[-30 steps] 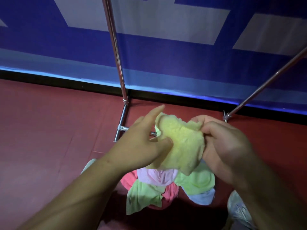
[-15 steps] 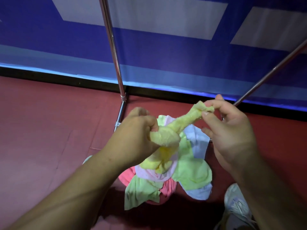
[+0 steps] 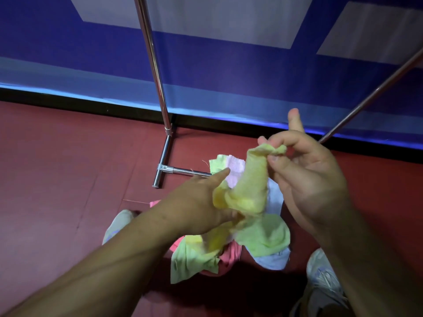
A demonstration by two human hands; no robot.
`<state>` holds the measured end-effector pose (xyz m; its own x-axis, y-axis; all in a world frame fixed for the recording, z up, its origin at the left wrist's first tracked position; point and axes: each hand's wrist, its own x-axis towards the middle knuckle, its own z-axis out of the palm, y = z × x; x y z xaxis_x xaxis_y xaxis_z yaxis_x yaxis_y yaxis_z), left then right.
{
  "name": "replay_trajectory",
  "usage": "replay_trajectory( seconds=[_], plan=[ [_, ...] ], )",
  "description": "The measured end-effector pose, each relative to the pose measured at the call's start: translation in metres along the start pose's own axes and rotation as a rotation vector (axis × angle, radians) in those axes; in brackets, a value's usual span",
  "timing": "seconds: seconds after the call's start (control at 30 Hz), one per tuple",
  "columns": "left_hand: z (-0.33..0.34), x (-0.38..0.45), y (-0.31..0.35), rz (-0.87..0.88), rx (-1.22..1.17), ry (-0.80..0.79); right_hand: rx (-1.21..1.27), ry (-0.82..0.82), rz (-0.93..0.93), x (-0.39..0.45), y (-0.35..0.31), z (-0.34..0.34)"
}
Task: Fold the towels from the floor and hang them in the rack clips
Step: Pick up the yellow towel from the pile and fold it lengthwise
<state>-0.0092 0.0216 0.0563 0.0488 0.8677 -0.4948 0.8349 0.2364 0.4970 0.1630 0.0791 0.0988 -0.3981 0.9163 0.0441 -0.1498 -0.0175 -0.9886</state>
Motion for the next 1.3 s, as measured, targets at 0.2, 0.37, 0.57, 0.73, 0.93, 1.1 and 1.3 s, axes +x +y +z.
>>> replay_trajectory(
  seconds=[0.2, 0.37, 0.57, 0.73, 0.93, 1.1, 1.3],
  plan=[
    [0.007, 0.005, -0.004, 0.134, -0.015, 0.188, 0.014, -0.144, 0.031, -0.002, -0.001, -0.001],
    [-0.01, 0.002, 0.007, 0.349, -0.317, 0.471, 0.028, 0.087, 0.121, 0.003, 0.001, -0.004],
    [-0.018, -0.01, 0.015, 0.465, -0.705, 0.084, -0.15, 0.453, 0.134, 0.008, 0.001, -0.007],
    [-0.019, -0.009, 0.011, 0.439, -0.565, 0.019, -0.219, 0.575, 0.116, 0.009, -0.001, -0.004],
    [-0.02, -0.003, 0.003, 0.171, -0.44, -0.105, -0.156, 0.687, 0.139, 0.013, -0.007, -0.012],
    [-0.014, 0.01, -0.023, 0.019, 0.167, 0.16, -0.234, 0.661, 0.075, 0.011, -0.008, -0.01],
    [-0.021, 0.018, -0.034, -0.18, -0.153, 0.172, -0.273, 0.741, 0.063, 0.014, -0.007, -0.017]
  ],
)
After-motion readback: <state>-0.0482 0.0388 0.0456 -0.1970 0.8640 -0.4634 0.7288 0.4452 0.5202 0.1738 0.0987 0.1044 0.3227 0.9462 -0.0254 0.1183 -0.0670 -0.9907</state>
